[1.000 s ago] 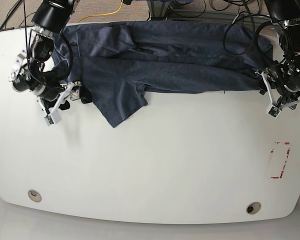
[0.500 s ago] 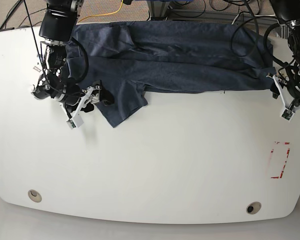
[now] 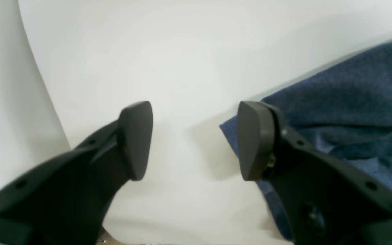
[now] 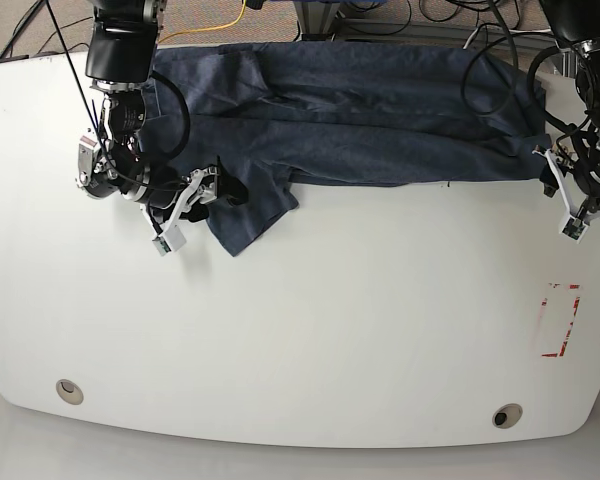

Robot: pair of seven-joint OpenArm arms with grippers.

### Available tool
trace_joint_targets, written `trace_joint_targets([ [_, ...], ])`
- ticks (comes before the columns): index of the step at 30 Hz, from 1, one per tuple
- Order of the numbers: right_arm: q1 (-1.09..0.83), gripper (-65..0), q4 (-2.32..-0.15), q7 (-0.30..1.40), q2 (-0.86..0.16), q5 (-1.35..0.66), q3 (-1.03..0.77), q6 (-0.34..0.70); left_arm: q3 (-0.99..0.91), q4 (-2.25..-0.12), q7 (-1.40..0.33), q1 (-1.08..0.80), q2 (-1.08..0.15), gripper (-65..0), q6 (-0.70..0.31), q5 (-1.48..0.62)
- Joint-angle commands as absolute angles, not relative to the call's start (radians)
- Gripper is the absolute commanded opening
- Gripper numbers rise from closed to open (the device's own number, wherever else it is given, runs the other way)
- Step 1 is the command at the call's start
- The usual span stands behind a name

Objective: Layout the t-shirt on the table in an organized manner, then fold the t-shirt properly
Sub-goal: 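Release the fold and grasp the hanging sleeve with the right gripper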

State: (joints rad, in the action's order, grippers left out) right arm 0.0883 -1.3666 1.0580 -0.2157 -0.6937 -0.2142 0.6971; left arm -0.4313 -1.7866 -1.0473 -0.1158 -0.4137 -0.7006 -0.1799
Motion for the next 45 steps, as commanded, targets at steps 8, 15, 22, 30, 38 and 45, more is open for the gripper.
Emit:
trace_joint_targets([
  [8, 0.107, -17.1, -1.382, 1.056, -0.219, -0.707, -0.219, 0.698, -0.437, -1.804, -1.033, -0.104, -0.429, -28.3, -0.698, -0.18],
  [15, 0.142, -16.8, -1.383, 1.056, -0.231, -0.705, -0.223, 0.698, -0.437, -1.802, -1.033, -0.104, -0.427, -28.3, -0.698, -0.18],
  [22, 0.183, -16.8, -1.382, 1.056, -0.265, -0.705, -0.223, 0.698, -0.435, -1.802, -1.033, -0.104, -0.427, -28.3, -0.698, -0.18],
  [30, 0.214, -16.8, -1.343, 1.053, -0.289, -0.704, -0.223, 0.698, -0.435, -1.801, -1.032, -0.104, -0.427, -28.3, -0.698, -0.18],
  [38, 0.228, -16.8, -1.236, 0.987, -0.305, -0.704, -0.216, 0.698, -0.435, -1.801, -1.032, -0.104, -0.426, -28.3, -0.698, -0.18],
  [45, 0.225, -16.8, -1.224, 0.984, -0.302, -0.708, -0.199, 0.698, -0.435, -1.801, -1.032, -0.104, -0.426, -28.3, -0.698, -0.18],
])
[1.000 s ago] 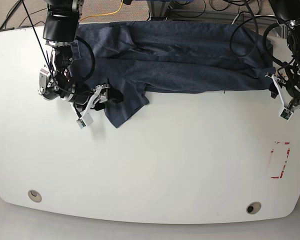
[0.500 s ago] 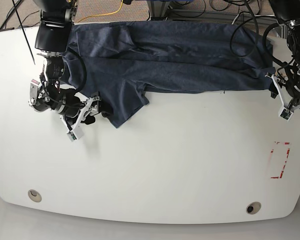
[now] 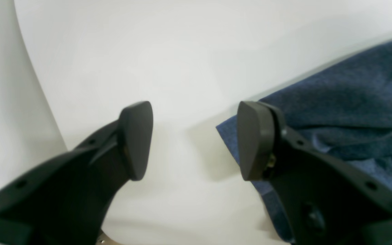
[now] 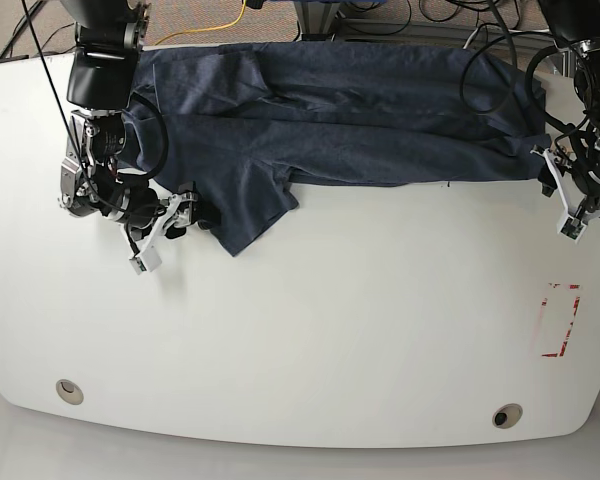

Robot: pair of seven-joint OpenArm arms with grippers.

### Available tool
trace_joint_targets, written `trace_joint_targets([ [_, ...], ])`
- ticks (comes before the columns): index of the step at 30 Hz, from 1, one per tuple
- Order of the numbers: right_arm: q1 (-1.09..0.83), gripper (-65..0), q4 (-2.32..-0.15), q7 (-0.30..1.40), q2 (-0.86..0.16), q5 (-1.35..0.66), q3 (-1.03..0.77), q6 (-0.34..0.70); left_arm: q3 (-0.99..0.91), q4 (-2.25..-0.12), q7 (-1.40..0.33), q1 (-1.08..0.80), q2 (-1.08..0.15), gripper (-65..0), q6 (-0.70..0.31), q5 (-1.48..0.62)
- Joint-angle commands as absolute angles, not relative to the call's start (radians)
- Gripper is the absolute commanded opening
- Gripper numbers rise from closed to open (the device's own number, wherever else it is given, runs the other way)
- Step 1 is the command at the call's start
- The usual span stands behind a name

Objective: Layout the t-shirt on the table in an organized manner, then fold the t-shirt properly
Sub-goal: 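Release the fold and grasp the hanging sleeve with the right gripper, then fold the sleeve over the shirt body with the right gripper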

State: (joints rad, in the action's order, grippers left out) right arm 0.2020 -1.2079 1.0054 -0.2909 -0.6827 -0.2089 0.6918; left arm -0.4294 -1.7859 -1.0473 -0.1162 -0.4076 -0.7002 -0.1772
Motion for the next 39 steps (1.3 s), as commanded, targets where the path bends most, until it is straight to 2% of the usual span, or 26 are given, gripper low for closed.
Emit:
trace_joint_targets([
  [1, 0.225, -16.8, -1.224, 0.984, -0.298, -0.71, -0.185, 0.698, -0.435, -1.801, -1.032, -0.104, -0.426, -28.3, -0.698, -0.18],
  [9, 0.225, -17.1, -1.224, 0.984, -0.274, -0.713, -0.074, 0.698, -0.433, -1.799, -1.032, -0.104, -0.412, -28.3, -0.698, -0.18],
  [18, 0.225, -19.0, -1.224, 0.984, -0.242, -0.707, -0.064, 0.698, -0.404, -1.799, -1.032, -0.104, -0.412, -28.3, -0.698, -0.18],
  [21, 0.225, -28.7, -1.224, 0.983, -0.242, -0.707, -0.062, 0.698, -0.404, -1.799, -1.032, -0.104, -0.412, -28.3, -0.698, -0.18],
  [26, 0.231, -63.3, -1.225, 0.981, -0.242, -0.713, -0.062, 0.698, -0.404, -1.799, -1.032, -0.104, -0.412, -28.3, -0.698, -0.18],
  [27, 0.232, -65.0, -1.225, 0.983, -0.242, -0.713, -0.061, 0.698, -0.404, -1.799, -1.032, -0.104, -0.412, -28.3, -0.698, -0.18],
  [30, 0.232, -63.3, -1.228, 0.987, -0.242, -0.714, -0.044, 0.698, -0.404, -1.799, -1.032, -0.104, -0.412, -28.3, -0.698, -0.18],
  [32, 0.232, -64.7, -1.239, 0.998, -0.242, -0.714, -0.021, 0.698, -0.404, -1.797, -1.032, -0.104, -0.412, -28.3, -0.698, -0.18],
  [39, 0.194, -65.0, -1.406, 1.116, -0.219, -0.716, 0.027, 0.698, -0.366, -1.797, -1.032, -0.104, -0.412, -28.3, -0.698, -0.18],
])
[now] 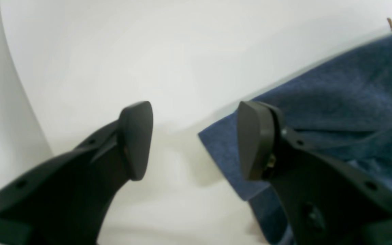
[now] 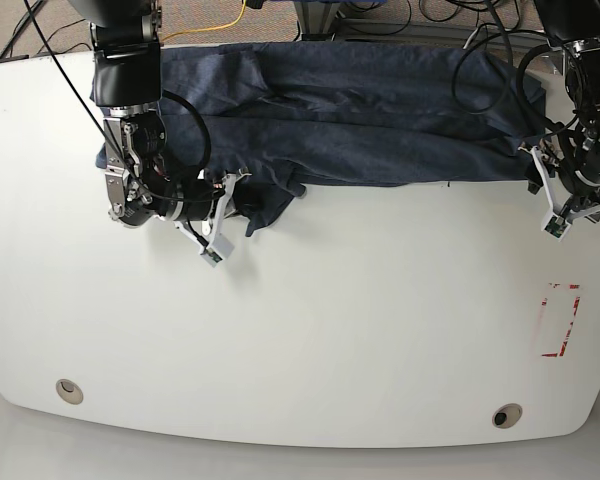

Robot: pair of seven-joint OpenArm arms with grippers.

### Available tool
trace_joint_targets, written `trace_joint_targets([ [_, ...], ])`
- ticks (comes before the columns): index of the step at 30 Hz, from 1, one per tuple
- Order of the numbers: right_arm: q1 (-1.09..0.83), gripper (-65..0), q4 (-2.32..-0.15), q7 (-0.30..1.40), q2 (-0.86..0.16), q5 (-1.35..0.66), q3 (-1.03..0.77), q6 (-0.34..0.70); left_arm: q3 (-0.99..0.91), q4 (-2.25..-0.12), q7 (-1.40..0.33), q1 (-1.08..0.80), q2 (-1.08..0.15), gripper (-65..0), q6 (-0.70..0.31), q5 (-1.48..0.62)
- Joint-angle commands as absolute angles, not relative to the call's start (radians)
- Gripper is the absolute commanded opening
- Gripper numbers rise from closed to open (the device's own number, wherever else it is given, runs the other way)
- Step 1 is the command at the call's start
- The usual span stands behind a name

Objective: Layout the t-shirt on the table in an organized manner, then fold the t-shirt properly
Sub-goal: 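Fold the sleeve over the shirt body with the right gripper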

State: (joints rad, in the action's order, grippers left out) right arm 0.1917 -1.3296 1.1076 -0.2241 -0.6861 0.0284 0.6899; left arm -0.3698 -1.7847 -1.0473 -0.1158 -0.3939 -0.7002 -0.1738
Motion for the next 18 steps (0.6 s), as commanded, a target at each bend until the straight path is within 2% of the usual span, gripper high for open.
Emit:
trace_joint_targets([
  [1, 0.177, -65.0, -1.455, 1.144, -0.214, -0.716, 0.027, 0.698, -0.363, -1.797, -1.032, -0.104, -0.412, -28.3, -0.698, -0.18],
  [10, 0.079, -65.0, -1.776, 1.308, -0.205, -0.739, 0.028, 0.698, -0.361, -1.797, -1.032, -0.104, -0.412, -28.3, -0.698, -0.179],
  [18, 0.004, -65.0, -1.89, 1.334, -0.262, -0.99, 0.031, 0.698, -0.36, -1.796, -1.032, -0.104, -0.41, -28.3, -0.698, -0.179],
])
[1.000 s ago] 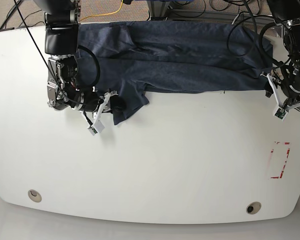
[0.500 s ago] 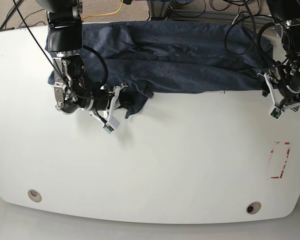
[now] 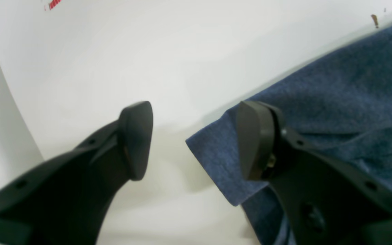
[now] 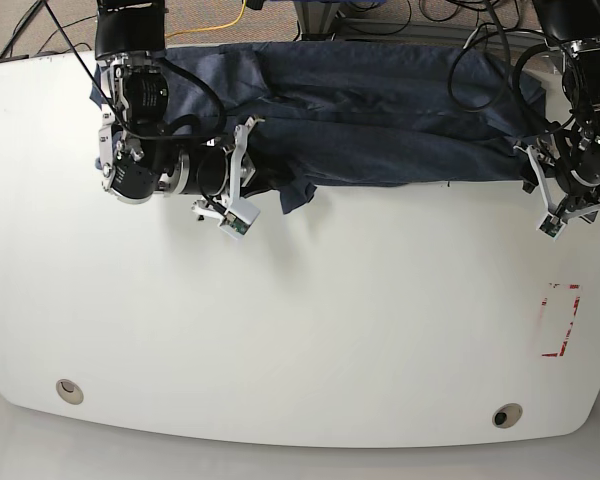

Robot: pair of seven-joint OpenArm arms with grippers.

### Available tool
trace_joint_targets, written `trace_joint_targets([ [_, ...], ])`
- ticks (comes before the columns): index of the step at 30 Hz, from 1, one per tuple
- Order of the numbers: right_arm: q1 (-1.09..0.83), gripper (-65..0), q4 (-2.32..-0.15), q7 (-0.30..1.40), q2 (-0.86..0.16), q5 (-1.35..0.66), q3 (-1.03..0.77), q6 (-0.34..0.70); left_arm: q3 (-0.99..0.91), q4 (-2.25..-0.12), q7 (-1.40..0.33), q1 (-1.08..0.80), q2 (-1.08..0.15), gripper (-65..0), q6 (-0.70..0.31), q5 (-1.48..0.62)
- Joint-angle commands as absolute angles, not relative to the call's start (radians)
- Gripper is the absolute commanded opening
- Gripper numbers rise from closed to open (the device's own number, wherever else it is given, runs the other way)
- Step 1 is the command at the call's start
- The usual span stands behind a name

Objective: Layout the t-shirt on the table in an organized manner, then fold the t-shirt properly
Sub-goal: 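Fold the sleeve over the shirt body with the right gripper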

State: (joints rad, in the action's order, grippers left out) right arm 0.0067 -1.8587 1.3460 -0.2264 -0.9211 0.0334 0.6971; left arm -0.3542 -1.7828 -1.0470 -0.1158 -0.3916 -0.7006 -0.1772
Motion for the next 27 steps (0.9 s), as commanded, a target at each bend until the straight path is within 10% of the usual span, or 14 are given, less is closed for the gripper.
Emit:
trace_joint_targets([
  [1, -0.007, -65.0, -1.894, 1.334, -0.275, -1.033, 0.035, 0.698, -0.355, -1.796, -1.032, -0.104, -0.41, -28.3, -0.698, -0.179],
  [12, -0.068, -62.0, -1.896, 1.334, -0.349, -1.181, 0.077, 0.698, -0.32, -1.796, -1.032, -0.104, -0.409, -28.3, -0.698, -0.177],
  [27, -0.199, -20.0, -1.957, 1.342, -0.437, -1.184, 0.081, 0.698, -0.32, -1.796, -1.032, -0.105, -0.398, -28.3, -0.698, -0.174],
])
